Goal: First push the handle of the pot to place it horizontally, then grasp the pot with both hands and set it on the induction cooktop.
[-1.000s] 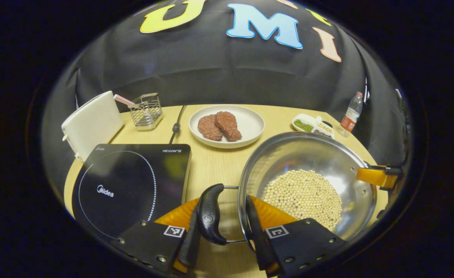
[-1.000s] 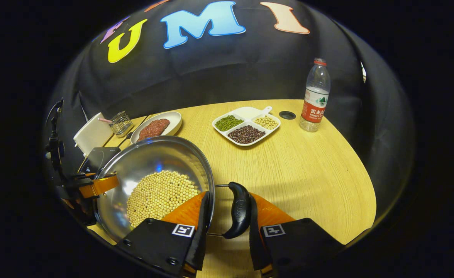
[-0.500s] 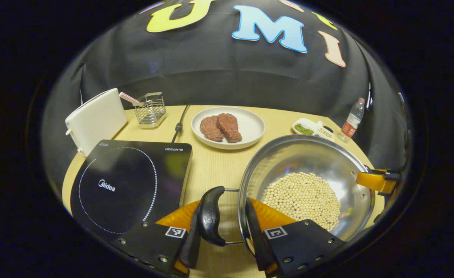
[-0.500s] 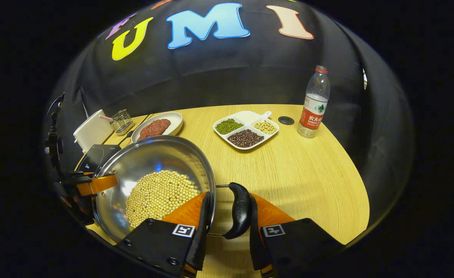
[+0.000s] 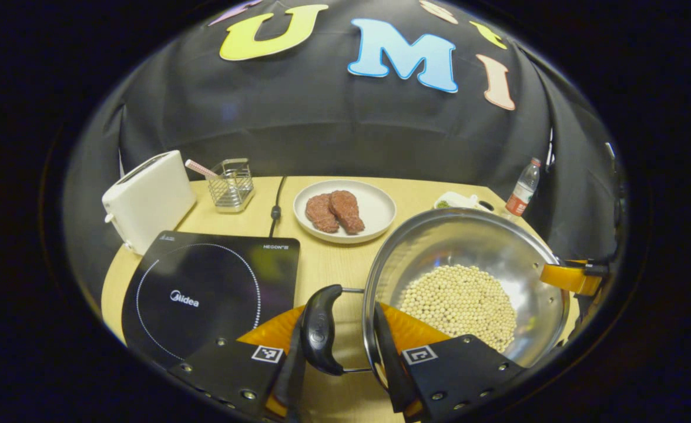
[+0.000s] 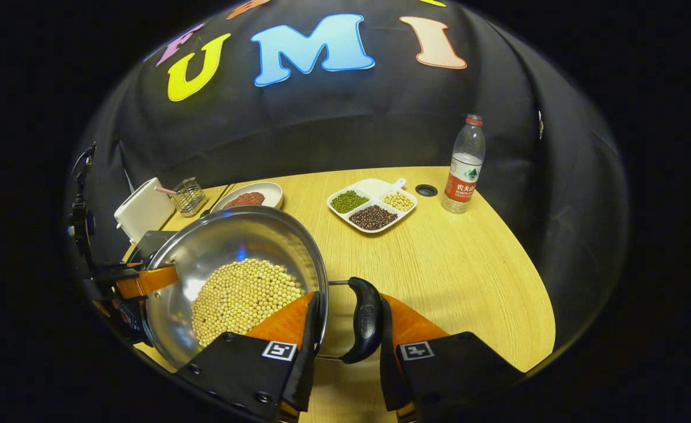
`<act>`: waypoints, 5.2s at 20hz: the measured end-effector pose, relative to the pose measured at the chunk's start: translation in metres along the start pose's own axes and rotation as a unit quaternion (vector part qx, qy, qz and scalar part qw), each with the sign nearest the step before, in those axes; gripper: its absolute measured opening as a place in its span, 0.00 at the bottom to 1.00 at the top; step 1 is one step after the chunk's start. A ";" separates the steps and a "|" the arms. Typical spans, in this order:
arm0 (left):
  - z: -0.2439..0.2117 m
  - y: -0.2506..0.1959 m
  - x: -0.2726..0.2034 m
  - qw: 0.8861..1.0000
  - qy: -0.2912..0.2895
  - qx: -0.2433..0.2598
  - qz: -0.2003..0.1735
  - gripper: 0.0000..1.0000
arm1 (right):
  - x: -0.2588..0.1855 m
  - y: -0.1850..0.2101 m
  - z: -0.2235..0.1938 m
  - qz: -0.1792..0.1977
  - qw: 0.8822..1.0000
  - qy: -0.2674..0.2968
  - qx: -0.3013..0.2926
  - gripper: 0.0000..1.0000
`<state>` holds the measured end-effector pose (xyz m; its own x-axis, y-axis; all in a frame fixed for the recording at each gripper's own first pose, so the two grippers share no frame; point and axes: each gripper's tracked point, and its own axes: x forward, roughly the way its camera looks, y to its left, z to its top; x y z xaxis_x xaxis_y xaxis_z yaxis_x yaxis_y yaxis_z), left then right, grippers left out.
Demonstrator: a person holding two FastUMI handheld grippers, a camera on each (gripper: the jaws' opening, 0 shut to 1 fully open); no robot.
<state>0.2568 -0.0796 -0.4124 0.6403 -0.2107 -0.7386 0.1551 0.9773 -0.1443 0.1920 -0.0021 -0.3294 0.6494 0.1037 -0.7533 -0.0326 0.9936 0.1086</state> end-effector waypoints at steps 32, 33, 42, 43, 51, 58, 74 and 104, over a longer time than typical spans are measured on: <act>0.011 0.154 -0.055 1.000 -0.017 -0.013 0.001 0.58 | -0.019 0.148 0.004 0.007 1.000 -0.013 -0.001 0.46; 0.010 0.160 -0.056 1.000 -0.016 -0.012 0.002 0.58 | -0.018 0.153 0.003 0.009 1.000 -0.012 0.001 0.46; 0.008 0.218 -0.055 1.000 -0.014 -0.021 0.013 0.55 | -0.004 0.202 0.005 0.019 1.000 -0.005 -0.002 0.49; 0.009 0.224 -0.054 1.000 -0.014 -0.021 0.014 0.58 | -0.002 0.207 0.006 0.020 1.000 -0.004 -0.001 0.49; 0.012 0.268 -0.048 1.000 -0.011 -0.016 0.023 0.58 | 0.012 0.246 0.003 0.028 1.000 0.001 0.005 0.49; 0.016 0.301 -0.048 0.999 -0.008 -0.021 0.033 0.58 | 0.022 0.276 0.004 0.038 0.999 0.005 0.001 0.49; 0.009 0.331 -0.027 0.999 0.010 -0.020 0.044 0.60 | 0.036 0.297 -0.001 0.031 0.999 0.018 0.012 0.50; 0.162 0.097 -0.245 0.944 -0.316 0.027 0.091 0.77 | -0.197 0.105 0.117 -0.022 0.945 -0.319 -0.075 0.98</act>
<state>0.2368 0.0632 -0.1386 0.9783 -0.0267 -0.2052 0.0260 0.9996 -0.0062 0.1498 0.0766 -0.0939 0.9768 0.0604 -0.2057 -0.0709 0.9965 -0.0439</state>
